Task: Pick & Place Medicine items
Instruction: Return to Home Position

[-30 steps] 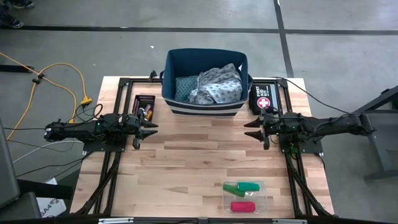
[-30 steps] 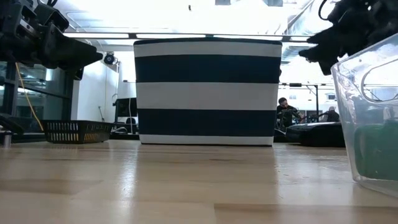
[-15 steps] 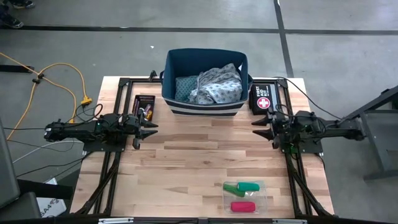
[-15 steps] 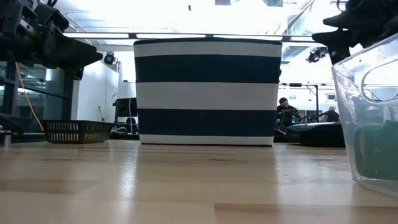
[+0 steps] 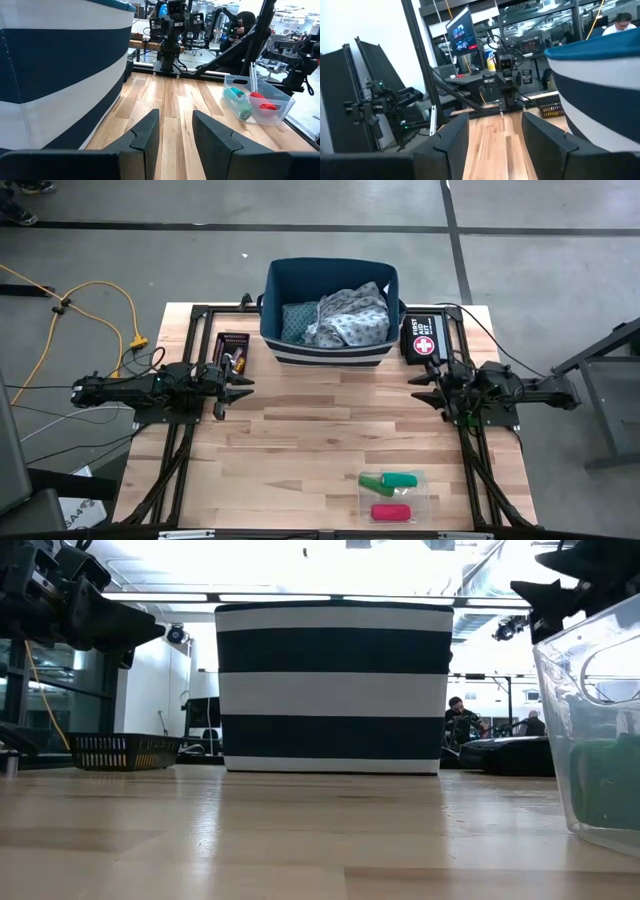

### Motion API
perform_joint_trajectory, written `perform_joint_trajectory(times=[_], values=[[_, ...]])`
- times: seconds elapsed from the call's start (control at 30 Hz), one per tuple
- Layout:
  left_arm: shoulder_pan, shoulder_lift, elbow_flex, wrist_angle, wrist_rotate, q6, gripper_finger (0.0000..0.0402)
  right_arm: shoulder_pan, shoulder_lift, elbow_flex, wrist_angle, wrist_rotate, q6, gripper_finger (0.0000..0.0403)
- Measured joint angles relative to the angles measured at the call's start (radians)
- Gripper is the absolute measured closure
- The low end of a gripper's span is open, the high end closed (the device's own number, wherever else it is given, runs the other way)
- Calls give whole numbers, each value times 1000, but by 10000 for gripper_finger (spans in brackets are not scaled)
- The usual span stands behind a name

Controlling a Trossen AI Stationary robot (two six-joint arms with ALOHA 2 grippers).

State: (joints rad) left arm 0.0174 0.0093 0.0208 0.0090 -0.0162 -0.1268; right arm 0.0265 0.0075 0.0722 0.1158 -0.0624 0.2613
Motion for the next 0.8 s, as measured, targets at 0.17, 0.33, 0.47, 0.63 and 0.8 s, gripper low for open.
perform_joint_trajectory(times=[0.17,0.33,0.47,0.63,0.8], values=[[0,0,0,0,0,0,291,0,0,-25,51,-5,6,232],[0,0,0,0,0,0,291,0,0,-25,27,-10,4,232],[0,0,0,0,0,0,291,0,0,-30,2,-19,15,232],[0,0,0,0,0,0,291,0,0,-63,31,-18,30,232],[0,0,0,0,0,0,291,0,0,-63,-7,18,30,232]])
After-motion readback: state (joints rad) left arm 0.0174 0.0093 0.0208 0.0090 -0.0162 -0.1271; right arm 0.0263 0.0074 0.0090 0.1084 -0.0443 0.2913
